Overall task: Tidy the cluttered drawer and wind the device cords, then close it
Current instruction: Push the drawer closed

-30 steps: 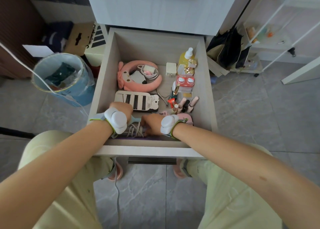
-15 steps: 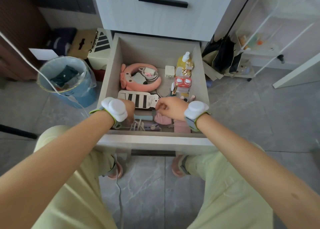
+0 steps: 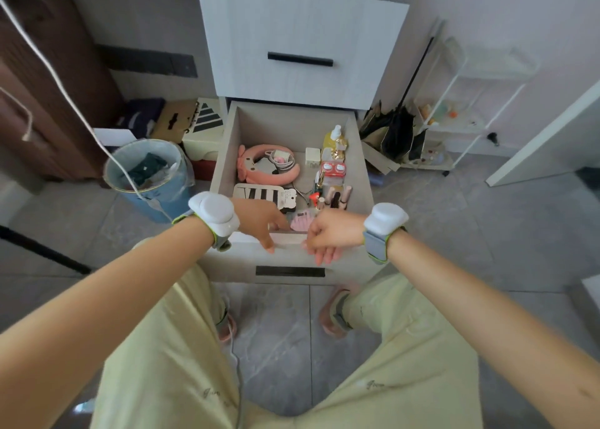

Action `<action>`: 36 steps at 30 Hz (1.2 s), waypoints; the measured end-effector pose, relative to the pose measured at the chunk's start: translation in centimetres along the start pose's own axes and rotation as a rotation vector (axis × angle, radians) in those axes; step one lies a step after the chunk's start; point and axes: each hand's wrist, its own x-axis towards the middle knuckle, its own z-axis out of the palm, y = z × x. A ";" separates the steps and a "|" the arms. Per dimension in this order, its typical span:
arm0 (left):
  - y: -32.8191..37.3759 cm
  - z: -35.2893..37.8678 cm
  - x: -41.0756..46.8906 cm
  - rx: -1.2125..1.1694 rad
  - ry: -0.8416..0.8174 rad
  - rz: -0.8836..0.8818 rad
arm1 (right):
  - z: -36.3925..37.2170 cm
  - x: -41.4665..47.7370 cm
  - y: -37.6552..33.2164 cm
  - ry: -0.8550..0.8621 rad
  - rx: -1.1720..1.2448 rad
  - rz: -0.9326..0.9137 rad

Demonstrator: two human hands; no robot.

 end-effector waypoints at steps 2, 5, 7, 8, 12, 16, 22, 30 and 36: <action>0.7 0.4 -0.2 0.115 0.016 0.012 | 0.2 -0.8 0.5 -0.018 -0.025 0.045; 1.5 0.8 0.3 0.280 0.051 -0.006 | -0.3 -1.3 1.8 0.016 -0.029 0.099; 2.0 1.1 0.2 0.331 0.063 -0.015 | -0.2 -1.9 2.1 0.033 -0.058 0.097; 2.1 1.0 0.0 0.344 0.068 -0.020 | -0.2 -2.1 2.1 0.043 -0.058 0.090; 2.0 1.4 -0.6 0.289 0.131 -0.018 | -0.1 -2.1 1.8 0.076 -0.029 0.104; 1.1 1.5 -0.7 0.187 0.214 -0.027 | -0.7 -1.8 1.4 0.096 0.020 0.119; -0.2 0.4 0.9 0.154 0.253 -0.060 | -1.8 0.2 1.5 0.193 0.093 0.112; -2.1 -3.5 4.5 0.169 0.328 -0.079 | -5.3 5.1 1.8 0.500 -0.009 0.122; -5.1 -8.9 8.6 0.139 0.311 -0.073 | -10.2 10.2 1.9 0.544 0.042 0.126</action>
